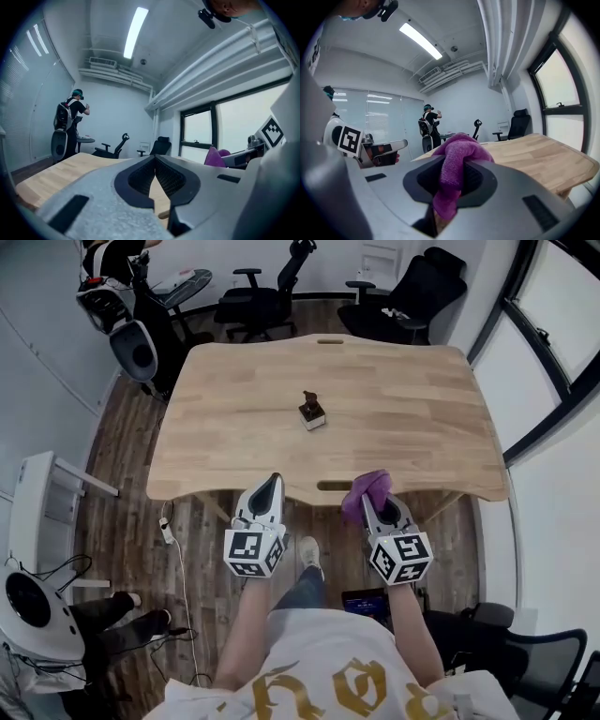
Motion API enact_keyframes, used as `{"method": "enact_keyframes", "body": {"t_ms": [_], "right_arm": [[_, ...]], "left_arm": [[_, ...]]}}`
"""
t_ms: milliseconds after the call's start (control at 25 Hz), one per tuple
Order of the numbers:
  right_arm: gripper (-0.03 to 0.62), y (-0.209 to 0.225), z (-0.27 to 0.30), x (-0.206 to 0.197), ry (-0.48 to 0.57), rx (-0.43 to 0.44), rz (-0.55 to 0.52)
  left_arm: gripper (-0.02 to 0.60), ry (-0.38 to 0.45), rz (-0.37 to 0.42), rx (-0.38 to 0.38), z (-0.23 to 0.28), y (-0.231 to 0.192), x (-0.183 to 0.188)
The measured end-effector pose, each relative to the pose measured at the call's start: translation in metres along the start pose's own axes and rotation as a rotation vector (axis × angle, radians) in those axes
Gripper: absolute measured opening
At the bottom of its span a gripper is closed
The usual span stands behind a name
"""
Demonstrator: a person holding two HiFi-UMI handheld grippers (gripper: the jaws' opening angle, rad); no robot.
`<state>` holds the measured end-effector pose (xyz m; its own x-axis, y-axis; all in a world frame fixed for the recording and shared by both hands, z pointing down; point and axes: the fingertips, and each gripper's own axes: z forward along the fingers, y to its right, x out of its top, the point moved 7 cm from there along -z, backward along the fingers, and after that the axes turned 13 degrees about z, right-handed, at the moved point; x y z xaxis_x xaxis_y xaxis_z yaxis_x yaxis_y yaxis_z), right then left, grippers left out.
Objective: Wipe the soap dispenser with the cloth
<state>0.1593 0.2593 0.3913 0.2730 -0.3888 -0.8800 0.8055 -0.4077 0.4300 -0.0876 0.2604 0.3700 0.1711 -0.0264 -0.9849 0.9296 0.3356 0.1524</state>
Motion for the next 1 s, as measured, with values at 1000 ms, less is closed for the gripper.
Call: {"method": "enact_keyframes", "body": {"t_ms": [1000], "right_arm": [[0.060,0.078,0.262,0.077,-0.067,-0.117,0.044]], "left_arm": [[0.009,-0.049,-0.052,-0.099,0.280,-0.152,-0.039]]}}
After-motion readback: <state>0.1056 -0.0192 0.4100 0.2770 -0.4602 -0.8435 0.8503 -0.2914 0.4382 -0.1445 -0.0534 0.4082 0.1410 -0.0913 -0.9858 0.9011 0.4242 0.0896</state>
